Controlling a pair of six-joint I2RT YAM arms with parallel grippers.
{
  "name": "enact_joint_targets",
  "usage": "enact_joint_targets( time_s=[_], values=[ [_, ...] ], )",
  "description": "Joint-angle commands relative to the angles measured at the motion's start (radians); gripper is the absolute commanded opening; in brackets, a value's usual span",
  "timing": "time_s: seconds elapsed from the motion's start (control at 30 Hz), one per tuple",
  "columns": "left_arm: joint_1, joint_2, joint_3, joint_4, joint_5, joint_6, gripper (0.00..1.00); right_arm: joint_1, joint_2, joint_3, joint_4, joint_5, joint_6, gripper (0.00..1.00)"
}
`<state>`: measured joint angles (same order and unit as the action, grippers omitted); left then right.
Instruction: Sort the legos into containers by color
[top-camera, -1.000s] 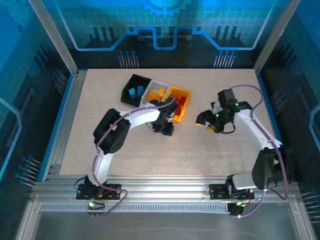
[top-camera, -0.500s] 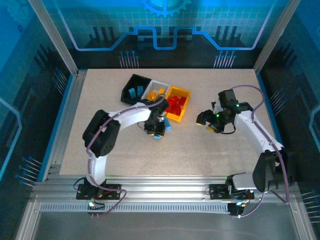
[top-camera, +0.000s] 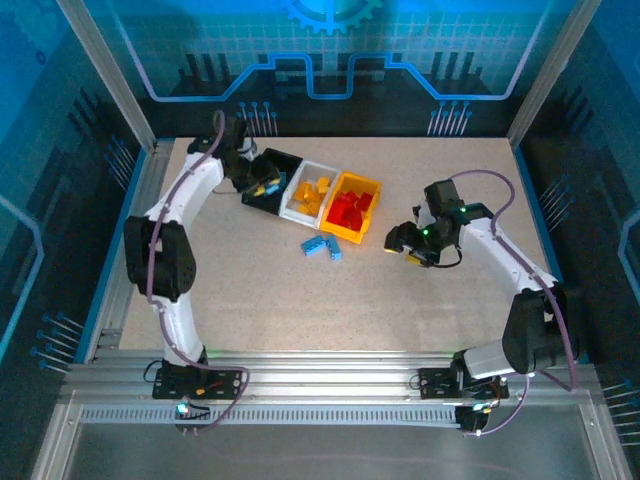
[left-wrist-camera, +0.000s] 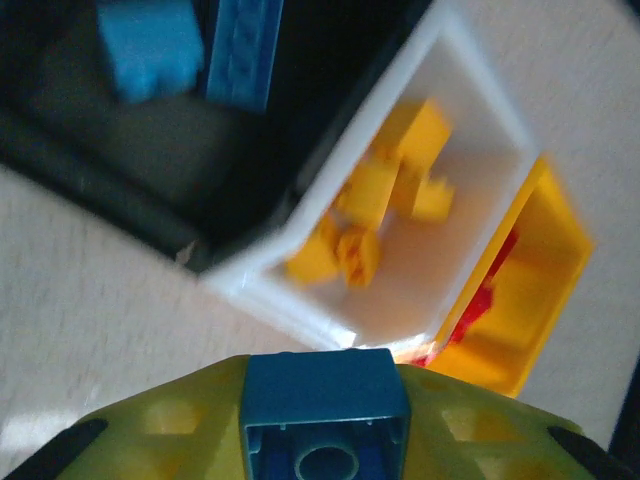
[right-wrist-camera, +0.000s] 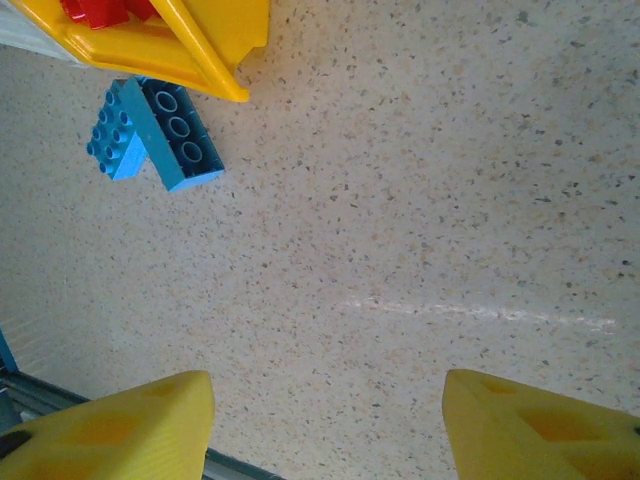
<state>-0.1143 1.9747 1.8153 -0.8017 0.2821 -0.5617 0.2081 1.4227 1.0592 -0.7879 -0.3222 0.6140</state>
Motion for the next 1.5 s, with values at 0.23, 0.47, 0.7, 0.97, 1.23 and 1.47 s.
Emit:
enact_joint_targets(
  time_s=[0.23, 0.47, 0.7, 0.97, 1.23, 1.47],
  values=[
    [0.056, 0.327, 0.406, -0.106, 0.04, -0.067, 0.48, 0.038, -0.126, -0.092, -0.053, 0.064, 0.06, 0.64],
    [0.053, 0.311, 0.374, -0.09, 0.065, -0.037, 0.65, 0.094, -0.109, -0.095, -0.043, 0.09, 0.09, 0.64],
    [-0.023, 0.025, 0.037, -0.054, -0.024, 0.196, 0.66, 0.154, -0.012, -0.035, -0.02, 0.107, 0.075, 0.64],
    [-0.263, -0.187, -0.386, 0.09, -0.09, 0.493, 0.7, 0.198, 0.082, 0.054, -0.027, 0.107, 0.042, 0.64],
    [-0.344, -0.097, -0.391, 0.136, -0.175, 0.556, 0.74, 0.214, 0.061, 0.104, -0.096, 0.14, -0.004, 0.64],
    [-0.381, 0.002, -0.338, 0.153, -0.235, 0.559, 0.75, 0.206, -0.04, 0.05, -0.143, 0.179, -0.012, 0.64]
  ],
)
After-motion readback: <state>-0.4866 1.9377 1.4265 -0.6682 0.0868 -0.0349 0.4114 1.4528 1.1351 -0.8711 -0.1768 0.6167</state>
